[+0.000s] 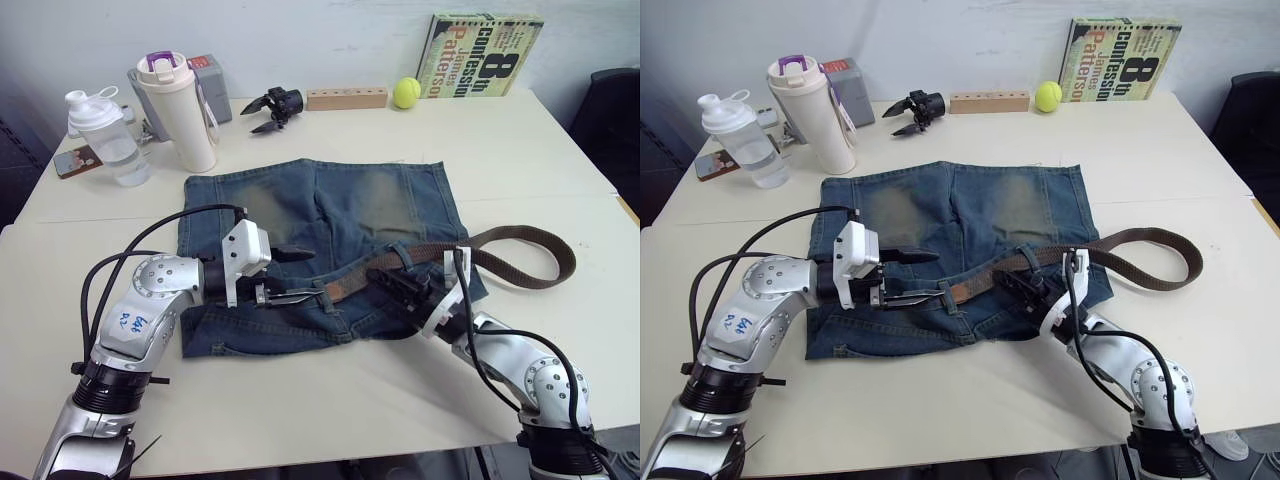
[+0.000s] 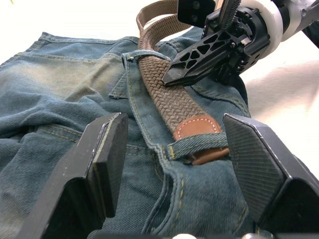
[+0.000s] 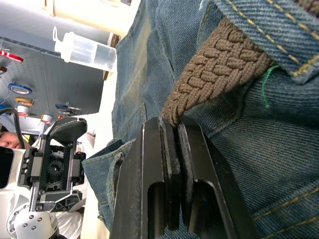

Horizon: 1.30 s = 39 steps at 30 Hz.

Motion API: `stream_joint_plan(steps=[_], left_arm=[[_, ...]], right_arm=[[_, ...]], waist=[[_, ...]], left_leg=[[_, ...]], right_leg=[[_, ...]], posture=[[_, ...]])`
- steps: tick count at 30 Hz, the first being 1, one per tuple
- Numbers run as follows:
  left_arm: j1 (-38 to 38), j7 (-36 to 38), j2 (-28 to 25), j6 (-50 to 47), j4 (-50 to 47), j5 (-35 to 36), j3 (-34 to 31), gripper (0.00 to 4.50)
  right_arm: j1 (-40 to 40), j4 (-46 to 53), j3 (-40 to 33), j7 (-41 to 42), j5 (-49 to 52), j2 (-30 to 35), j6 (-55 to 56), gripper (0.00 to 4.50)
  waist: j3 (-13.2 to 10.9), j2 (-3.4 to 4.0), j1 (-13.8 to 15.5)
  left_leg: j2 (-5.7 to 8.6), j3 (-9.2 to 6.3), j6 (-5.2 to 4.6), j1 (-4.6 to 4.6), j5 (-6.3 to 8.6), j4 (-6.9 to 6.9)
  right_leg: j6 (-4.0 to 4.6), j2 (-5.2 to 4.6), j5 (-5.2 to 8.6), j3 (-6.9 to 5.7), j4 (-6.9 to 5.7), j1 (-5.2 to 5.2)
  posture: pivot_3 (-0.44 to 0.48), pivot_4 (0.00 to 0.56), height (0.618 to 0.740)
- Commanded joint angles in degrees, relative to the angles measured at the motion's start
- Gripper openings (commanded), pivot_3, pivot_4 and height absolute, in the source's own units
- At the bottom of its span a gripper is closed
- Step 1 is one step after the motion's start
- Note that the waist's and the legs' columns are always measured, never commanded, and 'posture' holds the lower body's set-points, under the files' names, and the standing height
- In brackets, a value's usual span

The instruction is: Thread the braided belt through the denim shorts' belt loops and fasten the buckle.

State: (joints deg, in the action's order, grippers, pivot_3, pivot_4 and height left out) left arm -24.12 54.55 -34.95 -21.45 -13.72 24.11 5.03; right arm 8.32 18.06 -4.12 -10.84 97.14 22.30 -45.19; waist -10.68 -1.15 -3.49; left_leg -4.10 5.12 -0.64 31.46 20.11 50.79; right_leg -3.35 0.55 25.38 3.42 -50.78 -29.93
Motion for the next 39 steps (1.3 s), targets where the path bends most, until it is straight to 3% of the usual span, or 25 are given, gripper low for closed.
stream_joint_plan(steps=[1,13,18,22,25,33,36,39], left_arm=[[-0.89,-0.04,0.04,0.88,-0.91,-0.46,-0.56,3.34],[-2.08,-1.22,-0.09,1.33,0.29,-1.31,-1.67,3.34],[-5.34,-0.97,-1.67,0.36,1.35,0.19,-4.79,3.34],[-3.88,5.23,-6.4,4.85,-0.38,0.85,-7.41,3.34],[-1.47,10.36,-9.68,14.32,1.22,-1.54,-8.92,3.34],[5.5,20.61,-9.55,61.13,13.39,-8.08,-10.18,3.34],[6.41,20.78,-7.44,79.65,18.11,-8.84,-9.77,3.34],[6.45,16.47,-3.0,84.62,19.33,-10.23,-10.78,3.34]], right_arm=[[1.66,4.12,2.8,0.21,0.48,-0.68,-1.81,0.0],[4.05,5.95,12.36,2.15,-6.6,0.02,-8.3,0.0],[3.6,3.11,11.73,2.43,-7.18,-0.02,-9.25,0.0],[3.49,-0.74,8.91,1.05,-5.13,-1.27,-7.99,0.0],[3.1,-2.46,7.32,0.47,-3.15,-2.19,-7.31,0.0],[4.08,-6.14,5.43,-3.58,2.22,-4.28,-6.48,0.0],[4.75,-6.38,5.19,-4.65,3.41,-4.93,-6.1,0.0],[5.17,-6.57,5.17,-4.93,3.34,-5.47,-5.83,0.0]], waist=[[0.0,0.0,-0.05],[-0.01,0.0,0.13],[-0.01,-0.01,0.09],[-0.01,-0.03,-0.13],[0.01,-0.06,-0.07],[0.05,-0.13,0.05],[0.07,-0.16,0.06],[0.09,-0.19,0.01]], left_leg=[[0.0,0.0,0.0,0.0,0.0,0.0],[0.01,0.02,0.0,0.02,0.0,-0.13],[0.01,0.02,0.0,0.0,0.0,-0.13],[0.0,0.05,0.01,-0.11,0.0,-0.21],[-0.01,0.06,0.02,-0.15,-0.01,-0.24],[-0.09,0.09,0.02,-0.17,-0.01,-0.29],[-0.12,0.09,0.02,-0.19,-0.01,-0.33],[-0.12,0.09,0.02,-0.19,-0.01,-0.35]], right_leg=[[0.0,0.0,0.0,0.0,0.0,0.0],[-0.01,-0.02,-0.01,0.01,0.07,-0.04],[-0.02,-0.02,-0.01,0.0,0.08,-0.01],[0.01,0.0,-0.01,0.02,0.09,0.02],[0.06,0.0,0.01,0.01,0.11,0.05],[1.03,-0.04,0.33,-0.01,0.47,0.16],[1.04,-0.06,0.3,-0.01,0.62,0.24],[1.02,-0.07,0.26,-0.02,0.68,0.26]], posture=[[0.0,0.15,0.657],[0.0,0.15,0.657],[0.0,0.15,0.657],[0.0,0.15,0.657],[0.0,0.15,0.657],[0.0,0.15,0.657],[0.0,0.15,0.657],[0.0,0.15,0.657]])
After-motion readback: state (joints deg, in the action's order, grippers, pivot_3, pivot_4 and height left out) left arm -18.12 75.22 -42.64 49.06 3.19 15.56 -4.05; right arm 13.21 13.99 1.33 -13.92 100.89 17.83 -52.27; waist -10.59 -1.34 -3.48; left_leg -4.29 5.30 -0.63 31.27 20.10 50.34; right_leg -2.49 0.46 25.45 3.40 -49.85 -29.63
